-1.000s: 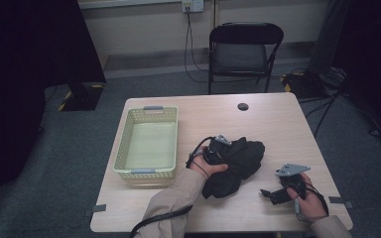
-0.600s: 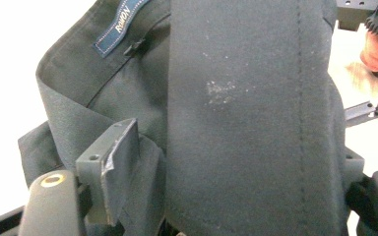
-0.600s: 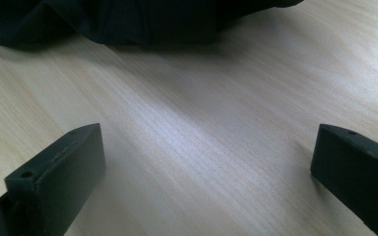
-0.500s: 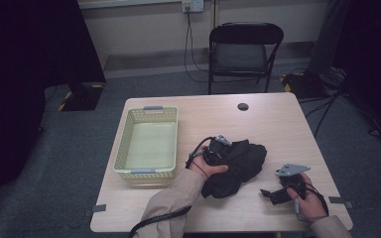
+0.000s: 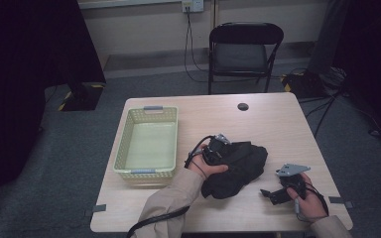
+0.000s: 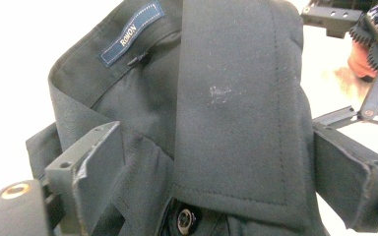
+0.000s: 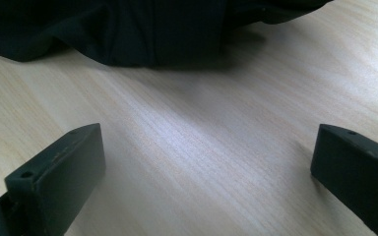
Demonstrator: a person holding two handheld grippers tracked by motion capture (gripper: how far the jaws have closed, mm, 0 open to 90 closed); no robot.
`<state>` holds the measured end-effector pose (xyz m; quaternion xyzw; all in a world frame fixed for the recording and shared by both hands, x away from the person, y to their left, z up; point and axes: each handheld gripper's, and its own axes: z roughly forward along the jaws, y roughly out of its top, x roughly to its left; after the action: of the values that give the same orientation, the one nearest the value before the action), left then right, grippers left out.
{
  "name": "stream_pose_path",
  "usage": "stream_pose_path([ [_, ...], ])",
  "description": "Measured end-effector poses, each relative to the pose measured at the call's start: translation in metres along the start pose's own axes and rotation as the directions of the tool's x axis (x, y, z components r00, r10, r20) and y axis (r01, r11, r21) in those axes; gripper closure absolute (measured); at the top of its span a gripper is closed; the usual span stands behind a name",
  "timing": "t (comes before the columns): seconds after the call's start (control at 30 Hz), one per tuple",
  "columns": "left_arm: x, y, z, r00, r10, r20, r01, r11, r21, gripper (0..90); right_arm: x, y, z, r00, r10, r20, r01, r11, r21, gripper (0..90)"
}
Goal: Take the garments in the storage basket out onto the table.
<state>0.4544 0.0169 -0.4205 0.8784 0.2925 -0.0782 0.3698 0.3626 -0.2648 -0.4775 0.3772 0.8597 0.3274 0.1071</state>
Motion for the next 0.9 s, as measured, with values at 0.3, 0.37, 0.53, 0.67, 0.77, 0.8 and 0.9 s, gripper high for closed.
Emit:
stream_pose_path([
  [0.3, 0.002, -0.004, -0.006, 0.9999, -0.014, 0.009, 0.014, 0.9999, -0.006, 2.8, 0.000, 0.000, 0.000, 1.0000, 0.000, 0.000, 0.000, 1.000, 0.000, 0.0],
  [0.37, 0.002, -0.004, -0.008, 0.9998, -0.017, 0.009, 0.017, 0.9998, -0.009, 2.8, 0.000, 0.000, 0.000, 1.0000, 0.000, 0.000, 0.000, 1.000, 0.000, 0.0],
  [0.53, 0.001, -0.005, -0.012, 1.0000, -0.002, 0.003, 0.002, 1.0000, -0.009, 2.7, 0.000, 0.000, 0.000, 1.0000, 0.000, 0.000, 0.000, 1.000, 0.000, 0.0],
  [0.67, 0.000, -0.006, -0.015, 0.9999, 0.011, 0.008, -0.011, 0.9999, -0.010, 2.7, 0.000, 0.000, 0.000, 1.0000, 0.000, 0.000, 0.000, 1.000, 0.000, 0.0],
  [0.77, -0.001, -0.006, -0.017, 0.9999, 0.014, 0.009, -0.013, 0.9998, -0.016, 2.7, 0.000, 0.000, 0.000, 1.0000, 0.000, 0.000, 0.000, 1.000, 0.000, 0.0],
  [0.8, -0.001, -0.006, -0.018, 0.9998, 0.018, 0.012, -0.018, 0.9997, -0.014, 2.7, 0.000, 0.000, 0.000, 1.0000, 0.000, 0.000, 0.000, 1.000, 0.000, 0.0],
  [0.9, -0.001, -0.007, -0.021, 0.9997, 0.019, 0.016, -0.019, 0.9996, -0.020, 2.7, 0.000, 0.000, 0.000, 1.0000, 0.000, 0.000, 0.000, 1.000, 0.000, 0.0],
])
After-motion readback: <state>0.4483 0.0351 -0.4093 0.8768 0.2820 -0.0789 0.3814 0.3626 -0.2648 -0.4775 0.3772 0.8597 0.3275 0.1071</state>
